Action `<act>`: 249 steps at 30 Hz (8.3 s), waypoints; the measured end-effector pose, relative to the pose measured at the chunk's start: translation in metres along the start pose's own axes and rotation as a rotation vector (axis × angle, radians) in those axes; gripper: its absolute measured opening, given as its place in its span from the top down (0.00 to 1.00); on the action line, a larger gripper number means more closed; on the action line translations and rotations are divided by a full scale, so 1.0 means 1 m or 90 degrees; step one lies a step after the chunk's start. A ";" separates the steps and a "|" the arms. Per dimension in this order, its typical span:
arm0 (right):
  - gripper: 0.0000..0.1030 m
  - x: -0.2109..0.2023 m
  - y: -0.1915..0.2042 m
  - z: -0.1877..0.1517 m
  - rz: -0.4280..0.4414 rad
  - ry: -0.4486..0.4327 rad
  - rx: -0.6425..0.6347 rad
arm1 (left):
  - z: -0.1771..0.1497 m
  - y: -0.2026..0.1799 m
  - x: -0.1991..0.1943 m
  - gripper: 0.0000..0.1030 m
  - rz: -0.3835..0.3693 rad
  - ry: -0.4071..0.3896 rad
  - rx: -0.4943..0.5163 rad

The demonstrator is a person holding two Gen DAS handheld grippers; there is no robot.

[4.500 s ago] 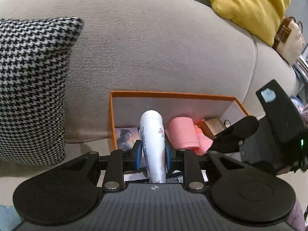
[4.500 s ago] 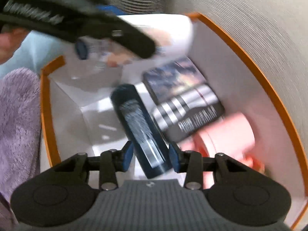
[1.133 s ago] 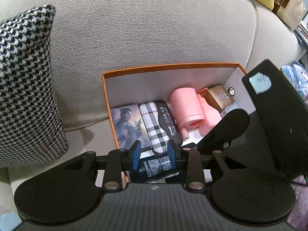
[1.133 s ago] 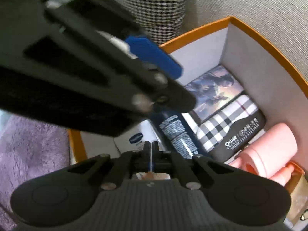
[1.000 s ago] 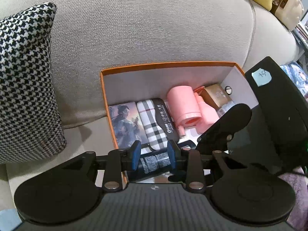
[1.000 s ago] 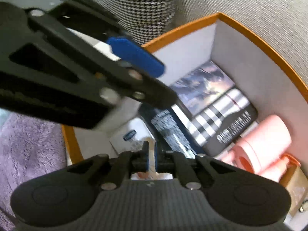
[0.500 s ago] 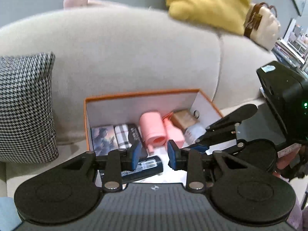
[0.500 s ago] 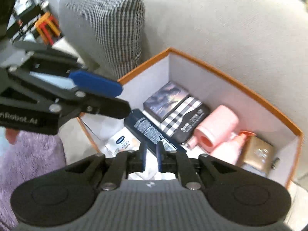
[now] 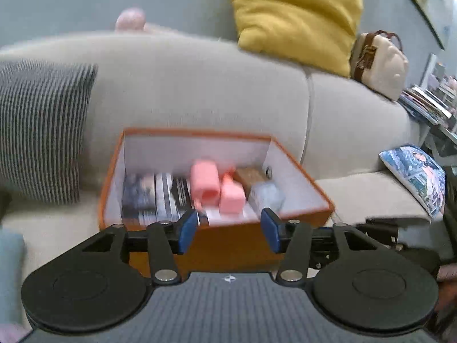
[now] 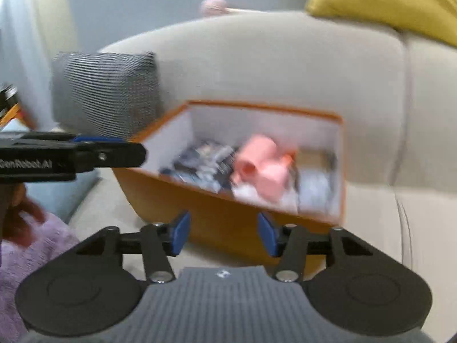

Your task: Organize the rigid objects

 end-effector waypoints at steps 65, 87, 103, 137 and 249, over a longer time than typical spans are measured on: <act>0.59 0.077 -0.040 -0.080 0.046 0.163 0.308 | -0.119 0.018 0.079 0.50 -0.005 0.239 -0.269; 0.80 0.044 -0.046 -0.081 0.061 0.087 0.289 | -0.100 -0.003 0.054 0.84 0.011 0.211 -0.210; 0.71 0.053 -0.056 -0.082 0.183 0.089 0.358 | -0.107 0.005 0.068 0.84 0.002 0.218 -0.240; 0.80 -0.044 -0.047 0.006 0.145 -0.054 0.238 | 0.002 0.011 -0.007 0.86 -0.092 0.088 -0.204; 0.05 -0.069 0.019 0.127 -0.056 -0.140 -0.016 | 0.080 -0.001 -0.057 0.06 0.063 -0.187 -0.001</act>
Point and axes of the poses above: each gripper's, at about its wrist camera, not at the fingertips, and x roughly the way its jaws point, y to its left, z to its top, the point moved 1 cm from there along x, roughly the way its jaws point, and after that the axes turned 2 degrees about -y, right-handed, at the moved point
